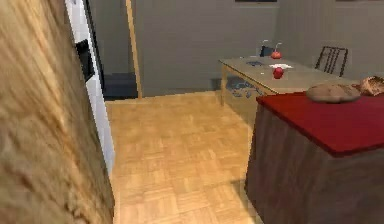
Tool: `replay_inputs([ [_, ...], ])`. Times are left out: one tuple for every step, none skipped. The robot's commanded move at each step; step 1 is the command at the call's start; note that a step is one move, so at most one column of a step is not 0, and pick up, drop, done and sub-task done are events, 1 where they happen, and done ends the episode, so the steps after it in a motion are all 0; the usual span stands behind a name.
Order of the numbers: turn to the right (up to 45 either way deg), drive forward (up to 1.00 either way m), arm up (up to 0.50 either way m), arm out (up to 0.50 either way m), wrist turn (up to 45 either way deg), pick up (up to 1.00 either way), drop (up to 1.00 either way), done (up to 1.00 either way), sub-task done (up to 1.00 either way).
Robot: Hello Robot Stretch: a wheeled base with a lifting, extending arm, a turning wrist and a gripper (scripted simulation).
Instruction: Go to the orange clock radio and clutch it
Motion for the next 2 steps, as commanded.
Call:
replay_inputs([
  [0.0, 1.0, 0.0, 0.0, 0.0, 0.0, 0.0, 0.0, 0.0],
  [3.0, 0.0, 0.0, 0.0, 0.0, 0.0, 0.0, 0.0, 0.0],
])
